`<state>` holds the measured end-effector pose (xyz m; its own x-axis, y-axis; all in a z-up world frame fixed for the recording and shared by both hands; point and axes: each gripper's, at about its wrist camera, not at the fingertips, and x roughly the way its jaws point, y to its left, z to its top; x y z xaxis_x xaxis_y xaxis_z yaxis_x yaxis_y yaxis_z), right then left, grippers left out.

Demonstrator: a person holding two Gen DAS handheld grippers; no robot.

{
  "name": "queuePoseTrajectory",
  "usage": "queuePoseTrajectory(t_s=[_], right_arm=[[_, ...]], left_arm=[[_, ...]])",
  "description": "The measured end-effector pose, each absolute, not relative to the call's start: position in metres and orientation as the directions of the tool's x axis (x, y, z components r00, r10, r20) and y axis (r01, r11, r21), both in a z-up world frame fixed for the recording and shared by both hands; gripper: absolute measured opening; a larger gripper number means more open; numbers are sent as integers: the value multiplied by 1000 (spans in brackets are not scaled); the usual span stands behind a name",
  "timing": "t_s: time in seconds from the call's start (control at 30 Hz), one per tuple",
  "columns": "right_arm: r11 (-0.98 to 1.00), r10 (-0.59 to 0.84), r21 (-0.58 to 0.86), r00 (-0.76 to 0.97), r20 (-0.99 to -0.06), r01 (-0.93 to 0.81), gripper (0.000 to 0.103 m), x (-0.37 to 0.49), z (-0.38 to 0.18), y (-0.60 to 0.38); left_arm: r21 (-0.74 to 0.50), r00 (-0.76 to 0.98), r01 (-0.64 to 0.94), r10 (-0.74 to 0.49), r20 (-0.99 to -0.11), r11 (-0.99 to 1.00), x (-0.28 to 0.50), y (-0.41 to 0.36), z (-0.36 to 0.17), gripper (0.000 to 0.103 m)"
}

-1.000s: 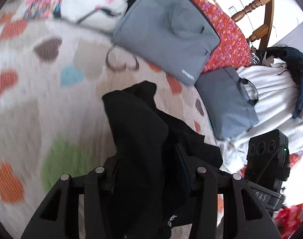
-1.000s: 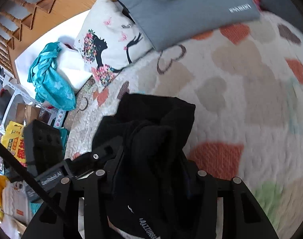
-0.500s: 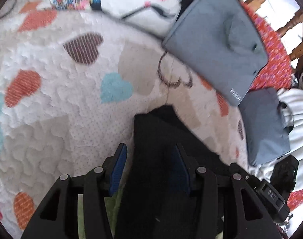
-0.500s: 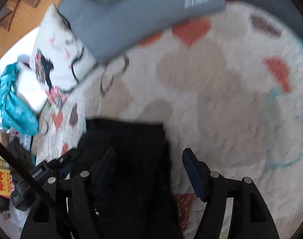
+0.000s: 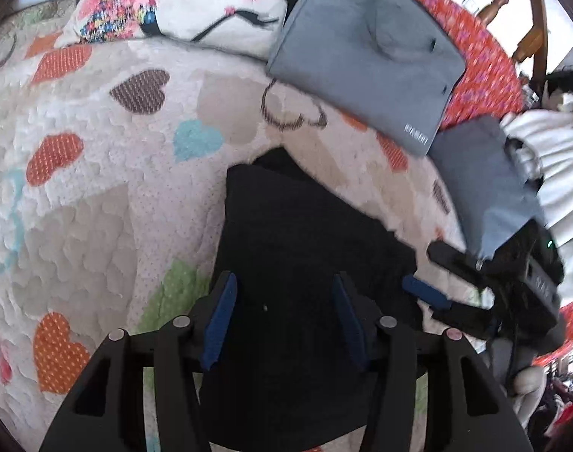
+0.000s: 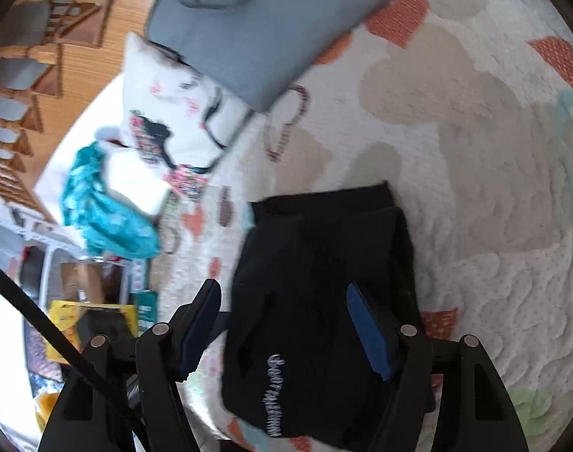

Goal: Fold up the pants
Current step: 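Release the bundle with both grippers and lift away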

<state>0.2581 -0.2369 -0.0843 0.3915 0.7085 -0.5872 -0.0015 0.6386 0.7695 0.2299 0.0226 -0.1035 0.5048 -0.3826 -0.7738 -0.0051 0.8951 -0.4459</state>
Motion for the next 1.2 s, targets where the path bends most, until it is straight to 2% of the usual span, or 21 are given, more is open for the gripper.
queuePoseTrajectory(t_s=[0.13,0.2,0.33,0.5,0.57,0.6,0.63,0.73,0.8,0.9,1.1,1.2], right_arm=[[662,685,750,408,-604,-1,74,260,-81,-240],[713,628,701,449,-636,-5,74,260,-72,-246],[770,539,633,457,-708,74,76,261,-76,-268],[617,686,770,365,-629,166,77,266,-118,-273],[617,696,775,364,-620,141,67,272,-121,-265],[626,694,770,363,-622,124,49,275,-120,-261],[634,692,766,364,-624,106,43,279,-118,-258],[683,662,729,380,-646,49,34,286,-106,-248],[712,635,702,403,-659,27,32,290,-101,-245],[768,570,640,436,-697,17,32,294,-97,-240],[821,486,567,450,-750,58,48,287,-88,-250],[813,471,575,479,-741,89,49,280,-80,-267]], left_arm=[[-416,463,7,-372,-805,909,233,16,-115,52],[-406,465,26,-371,-804,913,230,15,-110,53],[-453,463,2,-403,-790,891,226,27,-110,53],[-516,465,-76,-427,-776,853,224,47,-115,54],[-531,449,-91,-441,-777,843,225,50,-120,55],[-535,437,-99,-447,-780,839,225,50,-123,56],[-546,417,-107,-461,-783,831,225,50,-129,57],[-553,406,-116,-469,-785,825,224,47,-136,61],[-548,409,-105,-466,-785,830,222,44,-135,61],[-540,415,-98,-459,-786,836,219,40,-134,62],[-540,429,-99,-453,-781,836,216,43,-126,62],[-548,475,-97,-445,-759,831,213,49,-114,62]])
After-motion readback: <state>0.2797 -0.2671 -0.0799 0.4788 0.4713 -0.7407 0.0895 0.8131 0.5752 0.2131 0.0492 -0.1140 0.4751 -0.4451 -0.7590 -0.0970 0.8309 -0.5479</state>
